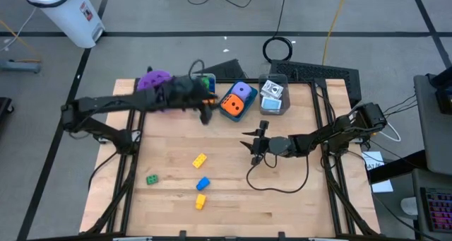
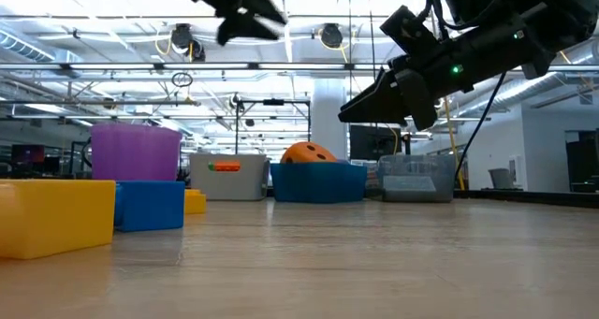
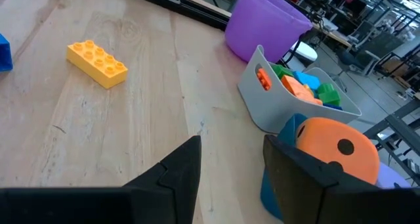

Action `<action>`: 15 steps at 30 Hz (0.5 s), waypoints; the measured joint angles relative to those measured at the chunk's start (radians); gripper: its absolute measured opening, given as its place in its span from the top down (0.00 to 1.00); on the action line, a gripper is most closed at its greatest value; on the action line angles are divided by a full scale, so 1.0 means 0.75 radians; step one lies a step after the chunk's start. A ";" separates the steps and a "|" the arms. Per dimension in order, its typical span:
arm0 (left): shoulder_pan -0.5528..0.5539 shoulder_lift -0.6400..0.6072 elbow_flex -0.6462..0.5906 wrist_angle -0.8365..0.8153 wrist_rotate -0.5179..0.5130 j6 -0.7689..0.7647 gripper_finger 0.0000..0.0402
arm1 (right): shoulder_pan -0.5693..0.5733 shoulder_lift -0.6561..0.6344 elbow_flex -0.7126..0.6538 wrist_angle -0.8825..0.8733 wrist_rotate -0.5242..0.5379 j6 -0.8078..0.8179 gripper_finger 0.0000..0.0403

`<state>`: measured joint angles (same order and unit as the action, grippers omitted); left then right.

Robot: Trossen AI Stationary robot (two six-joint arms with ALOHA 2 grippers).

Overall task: Pick & Place Toys
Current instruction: Put the yellow game piece into the gray bin

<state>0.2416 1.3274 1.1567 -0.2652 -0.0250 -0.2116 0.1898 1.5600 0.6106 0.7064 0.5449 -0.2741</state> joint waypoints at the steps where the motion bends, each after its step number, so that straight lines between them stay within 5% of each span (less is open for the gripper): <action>1: -0.045 0.007 -0.041 0.107 0.000 0.000 0.52 | 0.000 0.000 0.000 0.000 0.000 0.000 0.61; 10: -0.409 0.067 -0.462 1.010 -0.031 -0.027 0.52 | 0.000 0.000 0.000 0.001 0.000 0.000 0.61; 15: -0.572 0.131 -0.586 1.247 -0.183 -0.043 0.54 | 0.000 0.000 0.000 0.002 0.000 0.000 0.61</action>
<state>-0.1877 1.4254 0.7172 0.6702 -0.1624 -0.2437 0.1897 1.5600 0.6106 0.7076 0.5449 -0.2741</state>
